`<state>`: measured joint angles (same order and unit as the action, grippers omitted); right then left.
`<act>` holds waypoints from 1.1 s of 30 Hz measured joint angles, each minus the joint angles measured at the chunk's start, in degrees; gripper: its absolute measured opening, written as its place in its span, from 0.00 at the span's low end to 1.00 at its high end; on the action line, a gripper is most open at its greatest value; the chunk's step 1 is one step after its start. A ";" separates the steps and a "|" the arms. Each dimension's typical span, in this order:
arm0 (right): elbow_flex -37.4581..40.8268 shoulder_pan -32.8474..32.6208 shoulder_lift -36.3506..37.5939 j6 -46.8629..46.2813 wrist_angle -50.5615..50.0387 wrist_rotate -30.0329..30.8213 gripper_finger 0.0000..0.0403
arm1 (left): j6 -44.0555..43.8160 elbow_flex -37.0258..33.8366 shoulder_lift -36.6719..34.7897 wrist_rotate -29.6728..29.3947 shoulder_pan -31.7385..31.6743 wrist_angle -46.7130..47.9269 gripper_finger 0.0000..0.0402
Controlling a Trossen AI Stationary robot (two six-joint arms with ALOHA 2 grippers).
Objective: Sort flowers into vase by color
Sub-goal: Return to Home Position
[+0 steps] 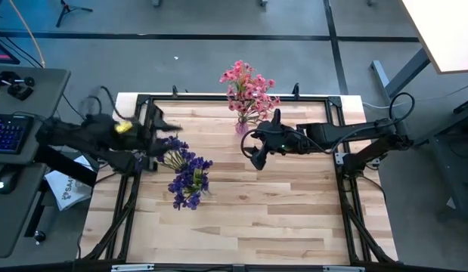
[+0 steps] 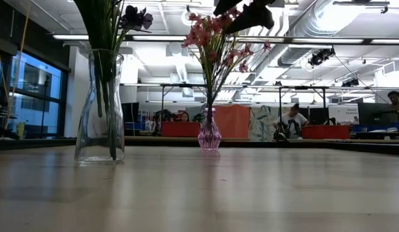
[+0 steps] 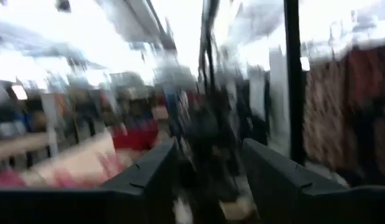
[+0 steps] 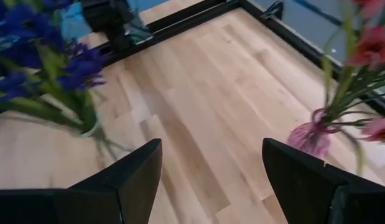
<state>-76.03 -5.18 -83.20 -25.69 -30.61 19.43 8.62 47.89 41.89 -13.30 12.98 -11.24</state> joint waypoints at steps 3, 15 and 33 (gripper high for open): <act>0.00 -0.57 0.00 0.02 -0.02 -1.17 0.68 | 1.71 1.41 -3.86 2.49 -3.89 -1.26 0.40; 0.00 -1.19 0.00 1.61 -0.46 -1.01 0.68 | -5.51 -13.01 -19.14 4.39 -13.61 2.04 0.06; 0.00 -1.19 0.00 1.93 -0.48 -0.92 0.68 | -10.96 -34.32 -40.67 -1.46 -13.76 -11.73 0.00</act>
<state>-76.03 -6.37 -83.20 -23.76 -31.09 18.51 -2.33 13.56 1.21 -14.76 -0.78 -22.97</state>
